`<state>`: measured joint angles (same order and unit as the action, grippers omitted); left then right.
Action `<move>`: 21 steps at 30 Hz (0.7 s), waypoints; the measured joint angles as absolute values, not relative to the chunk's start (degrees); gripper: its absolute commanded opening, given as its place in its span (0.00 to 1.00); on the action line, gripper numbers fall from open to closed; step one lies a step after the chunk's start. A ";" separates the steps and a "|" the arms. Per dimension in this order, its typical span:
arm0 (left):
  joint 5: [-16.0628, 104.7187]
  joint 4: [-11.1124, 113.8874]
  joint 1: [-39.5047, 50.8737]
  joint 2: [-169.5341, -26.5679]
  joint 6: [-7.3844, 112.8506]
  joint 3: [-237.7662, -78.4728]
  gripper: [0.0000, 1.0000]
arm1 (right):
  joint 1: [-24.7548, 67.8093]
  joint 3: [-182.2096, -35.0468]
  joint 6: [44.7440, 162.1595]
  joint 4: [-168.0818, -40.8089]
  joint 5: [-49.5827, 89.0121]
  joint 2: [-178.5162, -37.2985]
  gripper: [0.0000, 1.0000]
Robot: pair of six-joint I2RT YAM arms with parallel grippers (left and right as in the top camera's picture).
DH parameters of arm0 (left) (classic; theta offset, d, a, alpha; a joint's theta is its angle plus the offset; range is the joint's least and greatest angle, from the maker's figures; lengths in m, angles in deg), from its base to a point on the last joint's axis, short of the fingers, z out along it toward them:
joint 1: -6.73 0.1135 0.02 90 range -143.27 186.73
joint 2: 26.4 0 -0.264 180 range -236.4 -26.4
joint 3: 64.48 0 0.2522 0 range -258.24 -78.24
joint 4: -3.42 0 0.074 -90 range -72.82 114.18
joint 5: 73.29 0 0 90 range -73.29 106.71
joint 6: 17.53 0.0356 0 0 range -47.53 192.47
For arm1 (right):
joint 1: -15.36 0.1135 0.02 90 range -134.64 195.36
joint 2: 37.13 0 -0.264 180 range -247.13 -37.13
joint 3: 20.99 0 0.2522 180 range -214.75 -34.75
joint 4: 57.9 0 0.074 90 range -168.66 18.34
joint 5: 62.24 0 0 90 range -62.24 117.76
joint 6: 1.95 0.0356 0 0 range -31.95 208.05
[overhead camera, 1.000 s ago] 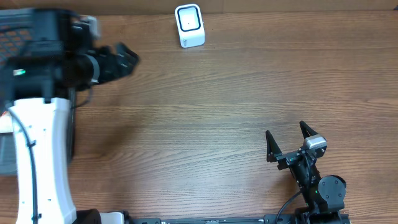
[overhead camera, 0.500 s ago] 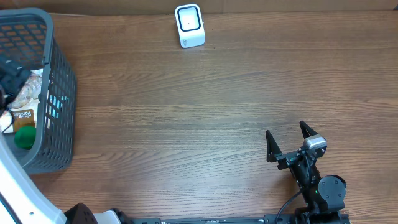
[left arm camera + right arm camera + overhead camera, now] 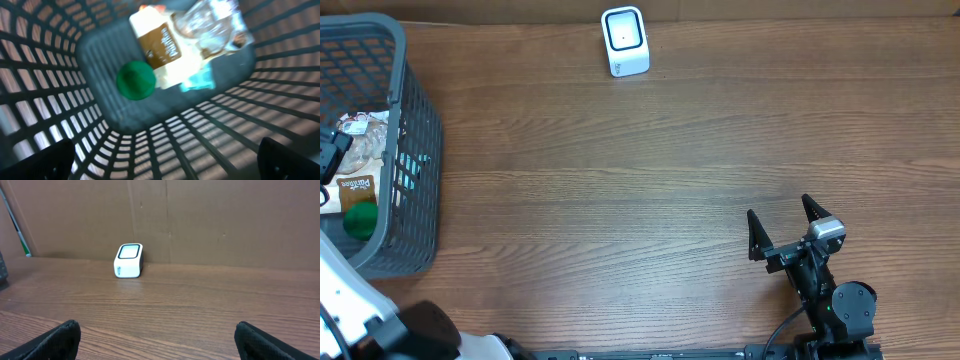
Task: Scan the item barcode
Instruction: 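Move the left gripper over the basket and reach down inside, then grasp the green-lidded jar in the basket with the left gripper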
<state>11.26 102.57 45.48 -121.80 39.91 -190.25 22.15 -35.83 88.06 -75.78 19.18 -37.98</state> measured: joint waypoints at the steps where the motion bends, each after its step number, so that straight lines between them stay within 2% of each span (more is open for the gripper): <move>1: 11.26 103.00 45.65 -122.76 40.00 -190.21 1.00 | 22.15 -35.83 88.06 -75.80 19.20 -37.98 1.00; 10: 11.06 104.69 49.23 -129.34 41.31 -188.09 1.00 | 22.15 -35.83 88.06 -75.80 19.18 -37.98 1.00; 21: 12.00 89.56 52.10 -129.62 45.49 -169.73 1.00 | 22.15 -35.83 88.06 -75.78 19.20 -37.98 1.00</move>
<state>12.00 89.56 52.10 -129.62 45.49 -169.73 22.15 -35.83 88.06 -75.78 19.20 -37.98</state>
